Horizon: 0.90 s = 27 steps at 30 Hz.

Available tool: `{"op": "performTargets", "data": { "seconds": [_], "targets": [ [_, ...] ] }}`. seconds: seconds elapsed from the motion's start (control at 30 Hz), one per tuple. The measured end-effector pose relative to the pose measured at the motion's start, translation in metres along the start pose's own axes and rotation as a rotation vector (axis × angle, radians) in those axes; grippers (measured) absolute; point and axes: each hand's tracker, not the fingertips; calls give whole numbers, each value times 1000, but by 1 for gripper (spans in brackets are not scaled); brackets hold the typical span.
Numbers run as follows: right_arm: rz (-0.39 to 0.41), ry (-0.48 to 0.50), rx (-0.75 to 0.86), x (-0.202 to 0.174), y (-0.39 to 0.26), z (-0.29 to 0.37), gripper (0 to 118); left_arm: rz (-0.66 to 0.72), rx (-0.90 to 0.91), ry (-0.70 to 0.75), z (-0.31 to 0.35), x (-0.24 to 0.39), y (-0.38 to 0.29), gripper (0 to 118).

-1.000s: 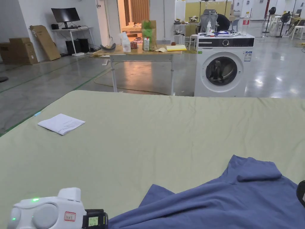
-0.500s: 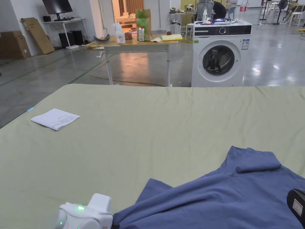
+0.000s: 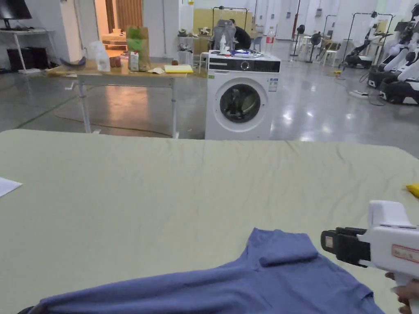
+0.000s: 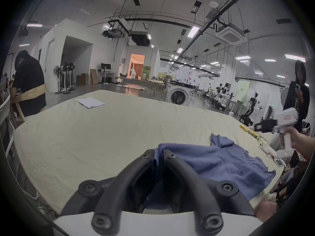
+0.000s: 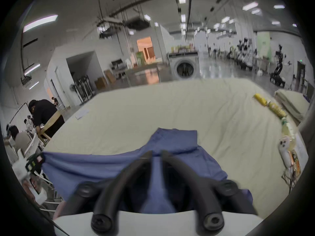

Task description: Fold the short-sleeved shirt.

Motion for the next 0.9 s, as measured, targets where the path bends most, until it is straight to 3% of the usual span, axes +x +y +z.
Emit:
{"op": "performTargets", "data": {
  "seconds": [0.07,0.1,0.17,0.2,0.27,0.3,0.33,0.43,0.5,0.57,0.6,0.67,0.7,0.8,0.9],
  "targets": [
    [-40,-32,-115,20,20,-43,109,16,0,-1,-1,3,-2,3],
    [-41,-66,-207,27,29,-71,113,25,-9,-5,-3,3,-4,3],
    [-30,-100,-235,36,44,-94,112,12,-33,-1,-8,5,-6,3],
    [-49,-110,-265,67,47,-129,112,-7,-48,7,-11,5,-8,3],
    [-71,-161,-341,88,56,-160,111,-37,-63,27,-16,3,-11,3],
    [-90,-180,-374,99,58,-175,109,-42,-79,32,-19,1,-11,3],
    [-93,-211,-421,85,47,-195,103,-40,-85,39,-22,-1,-12,3],
    [-16,-233,-431,94,45,-226,92,-27,-111,59,-30,-10,-17,3],
    [60,-254,-556,91,36,-242,54,-30,-135,75,-36,-14,-20,3],
    [144,-235,-517,84,39,-236,54,-37,-159,86,-41,-19,-24,3],
    [145,-239,-551,77,41,-234,50,-36,-166,84,-42,-20,-25,3],
    [101,-194,-606,72,39,-227,28,-31,-180,81,-46,-20,-27,3],
    [148,-193,-627,67,35,-225,9,-30,-186,82,-47,-20,-28,3],
    [217,-176,-627,68,29,-221,3,-19,-203,91,-48,-19,-30,3],
    [73,-152,-467,71,25,-193,3,-1,-200,93,-43,-20,-27,3]
  ]
}}
